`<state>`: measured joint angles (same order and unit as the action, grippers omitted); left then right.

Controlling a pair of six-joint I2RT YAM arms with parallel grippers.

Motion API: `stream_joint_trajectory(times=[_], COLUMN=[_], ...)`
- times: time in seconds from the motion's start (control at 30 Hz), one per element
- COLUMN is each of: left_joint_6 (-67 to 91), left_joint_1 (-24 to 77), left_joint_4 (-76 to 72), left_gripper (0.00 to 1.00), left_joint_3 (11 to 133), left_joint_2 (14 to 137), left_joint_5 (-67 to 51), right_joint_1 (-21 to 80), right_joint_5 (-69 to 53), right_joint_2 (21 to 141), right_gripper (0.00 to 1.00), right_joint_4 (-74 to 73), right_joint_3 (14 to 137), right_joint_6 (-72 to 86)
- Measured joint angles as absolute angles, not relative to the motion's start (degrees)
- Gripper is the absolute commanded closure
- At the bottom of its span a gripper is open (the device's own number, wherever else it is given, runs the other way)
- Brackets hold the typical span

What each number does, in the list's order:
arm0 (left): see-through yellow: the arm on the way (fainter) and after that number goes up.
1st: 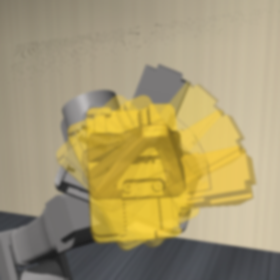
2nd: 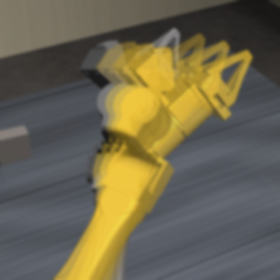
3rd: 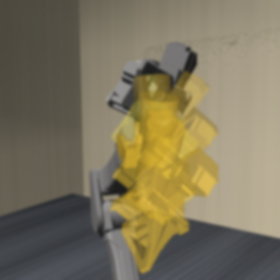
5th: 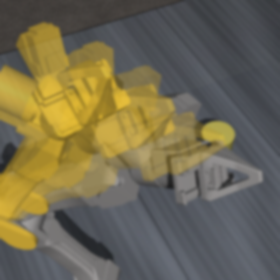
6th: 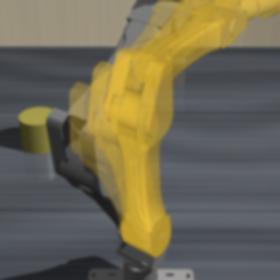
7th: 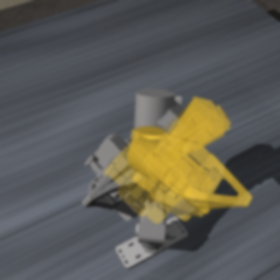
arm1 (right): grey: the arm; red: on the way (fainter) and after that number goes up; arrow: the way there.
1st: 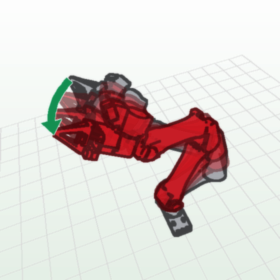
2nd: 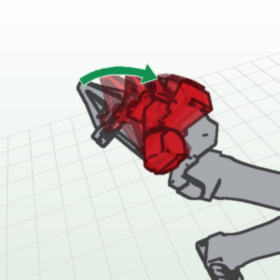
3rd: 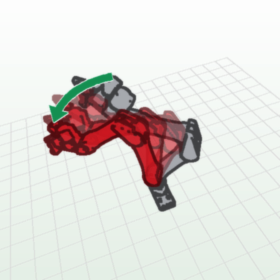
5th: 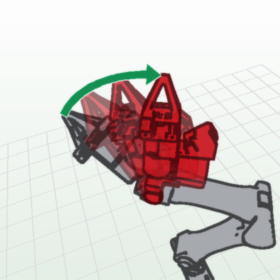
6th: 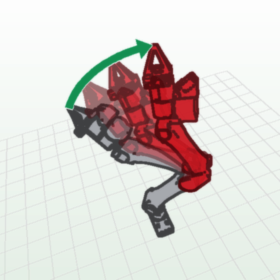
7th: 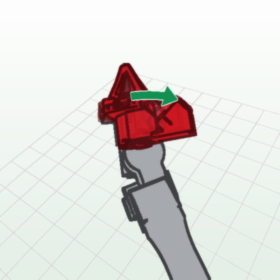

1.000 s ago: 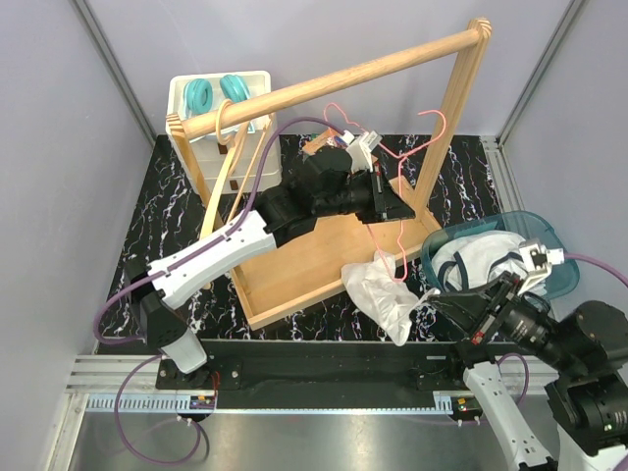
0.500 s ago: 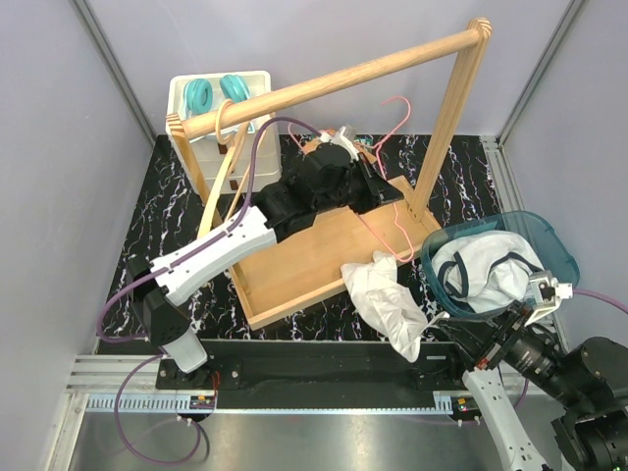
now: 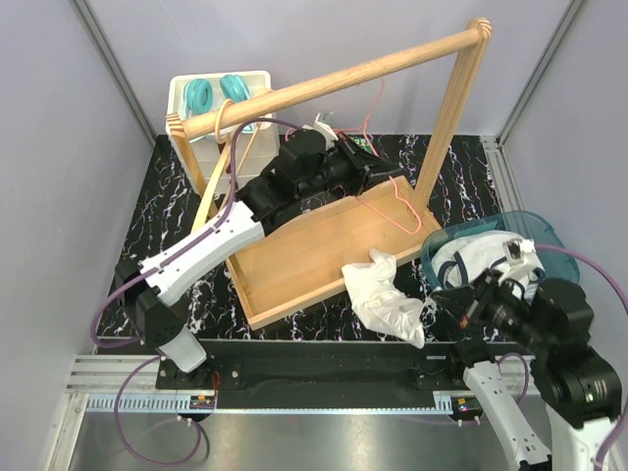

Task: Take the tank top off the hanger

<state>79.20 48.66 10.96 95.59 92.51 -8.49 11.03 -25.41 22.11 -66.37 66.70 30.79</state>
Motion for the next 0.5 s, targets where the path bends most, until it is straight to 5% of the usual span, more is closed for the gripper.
stream_joint_trajectory(times=[0.5], left_joint_6=[75.0], left_joint_1=[48.1], left_joint_4=[8.3], left_gripper=[1.00], left_joint_3=[94.0], left_joint_2=[86.5], left_joint_5=[-17.3], right_joint_1=[11.0], right_joint_5=[-13.0], right_joint_2=[48.5], right_gripper=[1.00], right_joint_4=[-61.9], right_joint_3=[72.8], right_joint_6=[28.1])
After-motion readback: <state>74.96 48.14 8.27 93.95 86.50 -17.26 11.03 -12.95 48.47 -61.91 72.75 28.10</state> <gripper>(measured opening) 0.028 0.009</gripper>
